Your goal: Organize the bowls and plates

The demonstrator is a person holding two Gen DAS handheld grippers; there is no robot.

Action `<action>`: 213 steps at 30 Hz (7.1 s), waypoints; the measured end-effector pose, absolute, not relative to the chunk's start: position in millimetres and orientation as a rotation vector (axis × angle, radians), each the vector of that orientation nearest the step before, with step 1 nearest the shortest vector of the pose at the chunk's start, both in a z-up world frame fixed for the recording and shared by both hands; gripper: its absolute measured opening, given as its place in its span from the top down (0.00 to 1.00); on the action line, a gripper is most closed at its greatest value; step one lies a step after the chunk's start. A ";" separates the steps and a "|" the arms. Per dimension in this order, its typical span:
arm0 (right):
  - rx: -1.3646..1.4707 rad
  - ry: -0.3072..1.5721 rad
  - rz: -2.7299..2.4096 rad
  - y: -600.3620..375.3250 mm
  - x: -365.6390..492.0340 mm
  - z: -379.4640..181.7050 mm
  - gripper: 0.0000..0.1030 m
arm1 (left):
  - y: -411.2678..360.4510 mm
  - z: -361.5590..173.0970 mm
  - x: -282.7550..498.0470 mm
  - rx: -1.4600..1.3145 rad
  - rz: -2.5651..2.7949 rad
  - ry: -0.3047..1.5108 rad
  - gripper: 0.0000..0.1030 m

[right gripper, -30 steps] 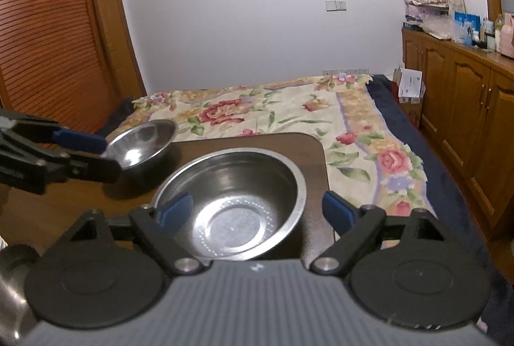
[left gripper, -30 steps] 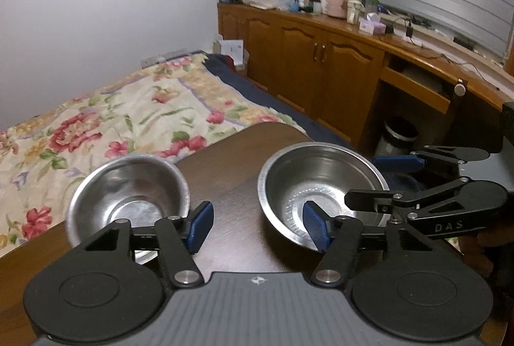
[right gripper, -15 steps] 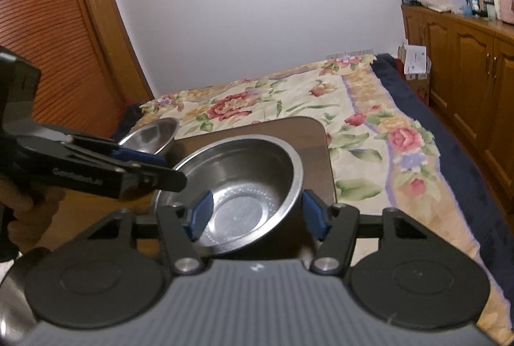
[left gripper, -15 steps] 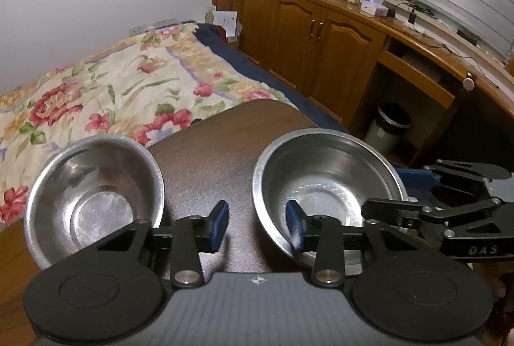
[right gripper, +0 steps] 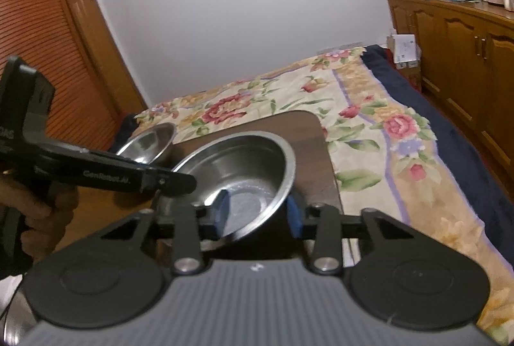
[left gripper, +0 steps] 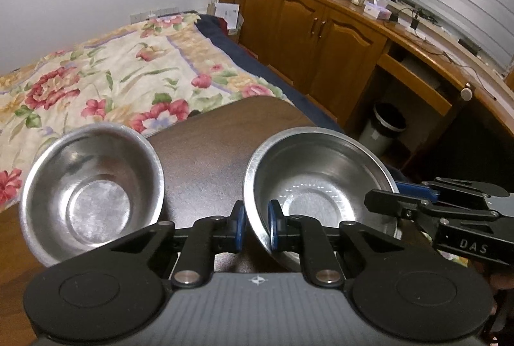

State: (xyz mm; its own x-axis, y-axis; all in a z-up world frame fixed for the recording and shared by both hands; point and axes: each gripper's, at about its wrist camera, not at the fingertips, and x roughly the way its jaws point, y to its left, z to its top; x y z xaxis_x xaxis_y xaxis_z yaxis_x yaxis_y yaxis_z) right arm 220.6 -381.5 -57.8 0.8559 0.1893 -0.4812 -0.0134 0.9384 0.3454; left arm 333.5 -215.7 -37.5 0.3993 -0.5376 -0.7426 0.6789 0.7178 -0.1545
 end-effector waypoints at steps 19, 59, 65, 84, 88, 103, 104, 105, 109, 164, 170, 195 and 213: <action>0.332 0.421 0.113 -366.8 197.3 -5.2 0.81 | -164.9 33.5 279.7 0.153 -0.787 0.690 0.83; 0.298 0.431 0.201 -301.2 124.5 -12.9 0.81 | -75.7 17.8 154.0 0.112 -0.709 0.622 0.83; 0.321 0.461 0.220 -292.3 115.1 -27.0 0.81 | -70.6 5.0 138.4 0.132 -0.696 0.622 0.83; 0.273 0.504 0.203 -269.0 103.5 -47.6 0.81 | -59.4 -32.6 121.0 0.137 -0.656 0.661 0.82; 0.240 0.505 0.186 -264.0 104.0 -51.4 0.81 | -61.0 -37.4 123.1 0.148 -0.657 0.673 0.81; 0.011 0.464 0.140 -241.2 103.6 -51.0 0.81 | -60.4 -47.7 125.9 0.156 -0.633 0.684 0.81; -0.007 0.463 0.137 -239.5 103.6 -51.3 0.81 | -60.1 -48.5 125.0 0.147 -0.635 0.683 0.81; -0.025 0.462 0.137 -238.2 103.4 -51.3 0.81 | -60.7 -48.5 124.6 0.140 -0.637 0.682 0.81; -0.063 0.465 0.139 -236.3 104.0 -50.3 0.81 | -61.1 -48.4 123.5 0.130 -0.632 0.680 0.82; 0.049 0.386 0.185 -256.0 107.5 -23.2 0.46 | -64.4 -11.5 132.4 0.132 -0.542 0.537 0.28; -0.007 0.358 0.181 -266.9 120.3 -5.9 0.42 | -70.4 -3.0 155.7 0.135 -0.531 0.507 0.17; 0.007 0.407 0.281 -283.8 273.4 -13.6 0.24 | -75.5 -24.6 301.1 0.034 -0.415 0.608 0.26; 0.154 0.504 0.329 -281.6 320.7 -55.9 0.41 | -95.8 -53.4 360.5 0.019 -0.431 0.708 0.44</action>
State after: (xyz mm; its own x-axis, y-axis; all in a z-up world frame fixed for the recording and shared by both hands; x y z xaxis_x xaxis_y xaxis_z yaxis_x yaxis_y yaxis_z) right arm 320.7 -281.6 -55.9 0.8244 0.3462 -0.4477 -0.2710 0.9360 0.2248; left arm 360.5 -95.8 -53.4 0.6759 -0.3767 -0.6335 0.3891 0.9124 -0.1273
